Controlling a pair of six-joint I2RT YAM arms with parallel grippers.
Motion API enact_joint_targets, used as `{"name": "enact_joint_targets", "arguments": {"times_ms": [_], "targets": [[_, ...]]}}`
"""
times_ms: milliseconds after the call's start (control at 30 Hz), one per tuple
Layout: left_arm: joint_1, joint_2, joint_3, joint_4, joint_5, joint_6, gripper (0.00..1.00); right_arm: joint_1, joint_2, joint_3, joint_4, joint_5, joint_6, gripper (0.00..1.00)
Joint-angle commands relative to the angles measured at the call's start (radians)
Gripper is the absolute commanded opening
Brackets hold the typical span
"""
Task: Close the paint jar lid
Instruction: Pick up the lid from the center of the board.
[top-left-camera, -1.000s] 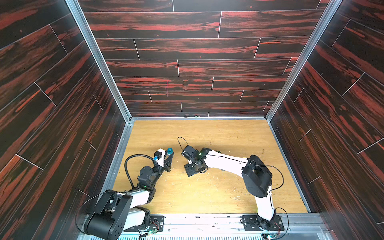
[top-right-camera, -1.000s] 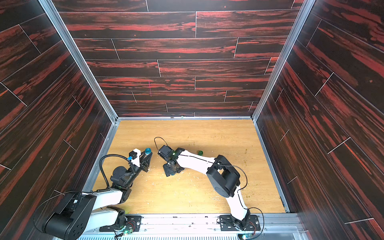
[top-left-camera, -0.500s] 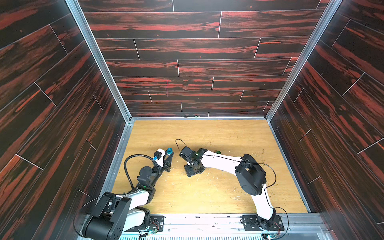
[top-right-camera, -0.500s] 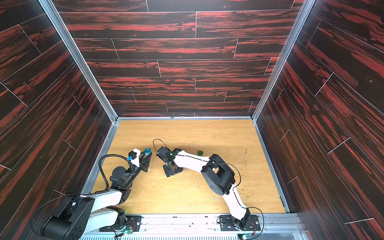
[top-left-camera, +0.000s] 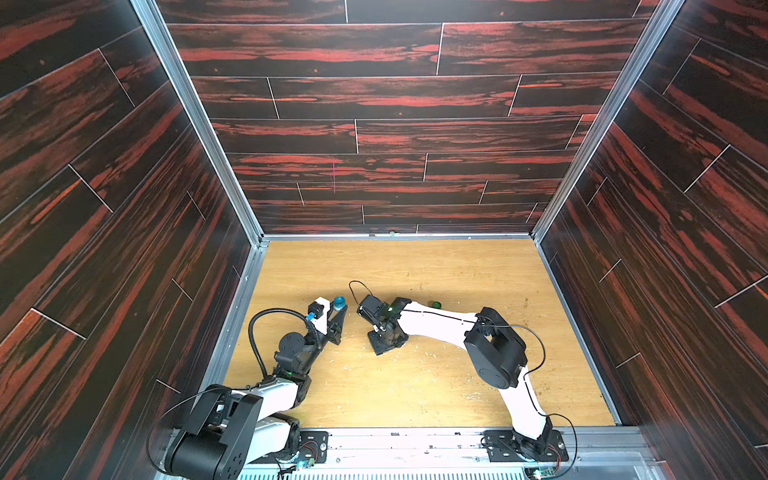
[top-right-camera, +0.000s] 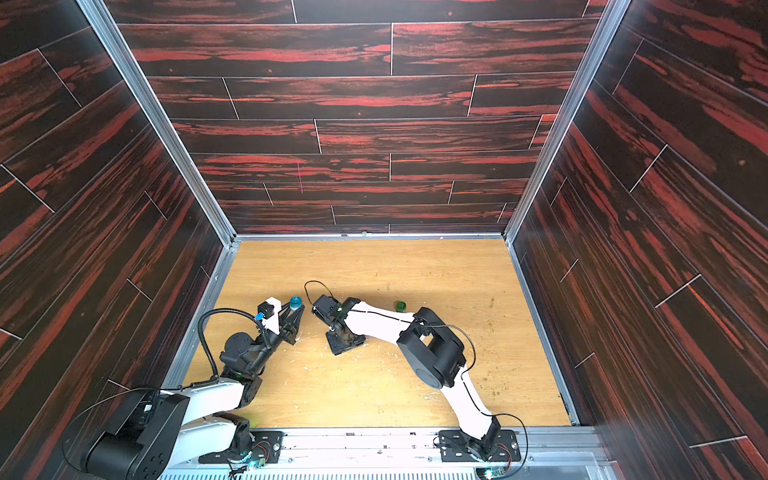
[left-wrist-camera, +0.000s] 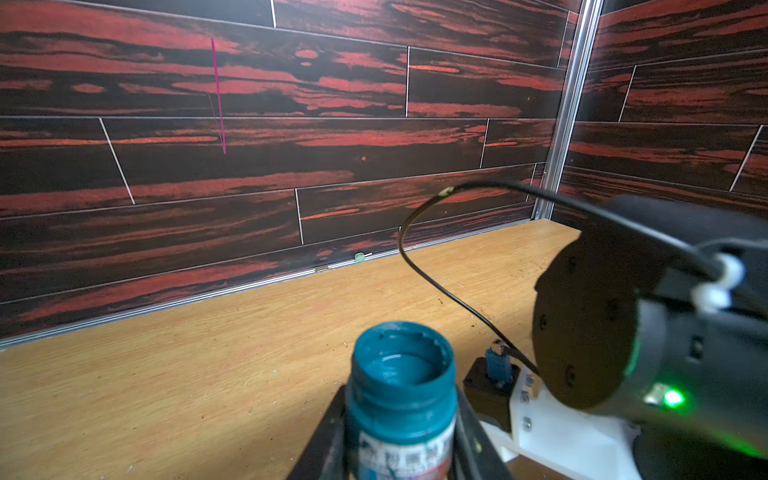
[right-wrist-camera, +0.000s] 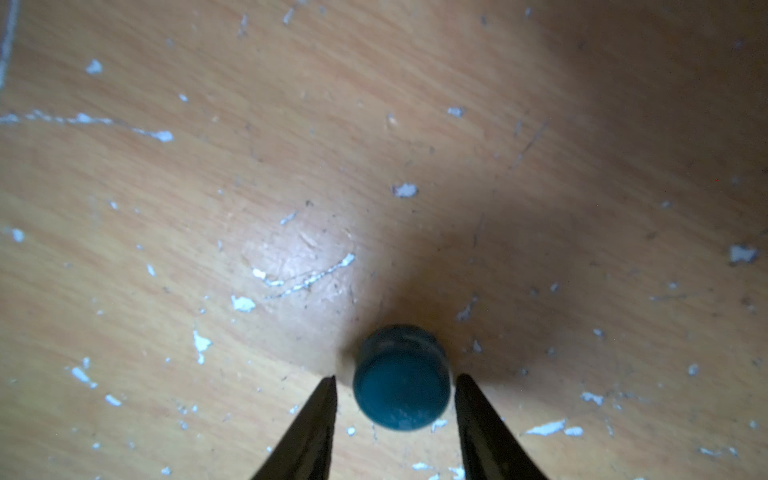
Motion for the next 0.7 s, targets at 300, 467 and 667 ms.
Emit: {"name": "enact_joint_targets", "arguments": {"times_ms": [300, 467, 667], "targets": [[0.005, -0.019, 0.006, 0.007, 0.015, 0.002, 0.31, 0.007, 0.053, 0.052, -0.039, 0.024, 0.005, 0.46], [0.005, -0.023, 0.007, 0.003, 0.017, 0.004, 0.31, 0.007, 0.059, 0.056, -0.043, 0.031, 0.005, 0.42], [0.005, -0.025, 0.009, -0.001, 0.022, 0.002, 0.31, 0.006, 0.064, 0.059, -0.051, 0.026, 0.005, 0.38]]}}
